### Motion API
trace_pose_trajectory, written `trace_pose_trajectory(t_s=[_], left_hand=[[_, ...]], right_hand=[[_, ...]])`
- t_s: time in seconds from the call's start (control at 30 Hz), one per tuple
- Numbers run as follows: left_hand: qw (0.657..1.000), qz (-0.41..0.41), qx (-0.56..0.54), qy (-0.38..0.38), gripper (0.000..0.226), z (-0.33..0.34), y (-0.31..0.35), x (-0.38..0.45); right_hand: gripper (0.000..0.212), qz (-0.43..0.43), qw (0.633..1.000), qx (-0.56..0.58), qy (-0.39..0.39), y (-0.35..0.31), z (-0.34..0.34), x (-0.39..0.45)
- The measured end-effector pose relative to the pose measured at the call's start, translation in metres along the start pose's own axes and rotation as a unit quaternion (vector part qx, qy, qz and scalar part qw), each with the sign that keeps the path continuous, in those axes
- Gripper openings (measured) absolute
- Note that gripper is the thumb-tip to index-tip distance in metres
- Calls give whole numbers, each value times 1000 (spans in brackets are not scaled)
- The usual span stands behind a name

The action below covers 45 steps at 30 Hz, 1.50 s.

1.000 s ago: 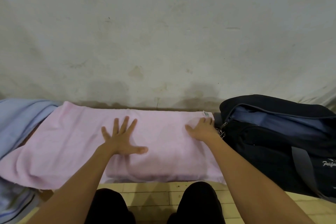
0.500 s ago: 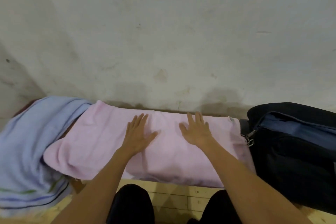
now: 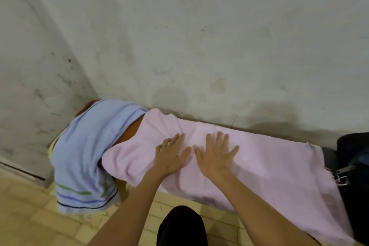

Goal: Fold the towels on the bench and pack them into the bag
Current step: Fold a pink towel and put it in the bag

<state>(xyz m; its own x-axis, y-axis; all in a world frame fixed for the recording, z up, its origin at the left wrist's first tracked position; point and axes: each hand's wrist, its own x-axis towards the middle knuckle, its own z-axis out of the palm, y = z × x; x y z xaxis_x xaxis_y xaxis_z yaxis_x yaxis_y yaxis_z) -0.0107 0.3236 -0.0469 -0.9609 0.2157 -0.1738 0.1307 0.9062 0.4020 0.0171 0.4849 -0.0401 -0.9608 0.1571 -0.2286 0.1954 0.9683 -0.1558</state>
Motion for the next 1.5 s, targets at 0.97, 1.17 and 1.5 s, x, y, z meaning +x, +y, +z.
trace_pose_trajectory(t_s=[0.97,1.17,1.5], left_hand=[[927,-176,231,236,50,-81,-221,40],[921,-180,251,238,48,-90,-227,41],[903,-185,293,252,50,-98,-248,47]], right_hand=[[78,-92,993,-50,51,-38,40,20],[80,-94,993,-50,50,-39,40,20],[82,-98,993,-47,52,-37,39,19]])
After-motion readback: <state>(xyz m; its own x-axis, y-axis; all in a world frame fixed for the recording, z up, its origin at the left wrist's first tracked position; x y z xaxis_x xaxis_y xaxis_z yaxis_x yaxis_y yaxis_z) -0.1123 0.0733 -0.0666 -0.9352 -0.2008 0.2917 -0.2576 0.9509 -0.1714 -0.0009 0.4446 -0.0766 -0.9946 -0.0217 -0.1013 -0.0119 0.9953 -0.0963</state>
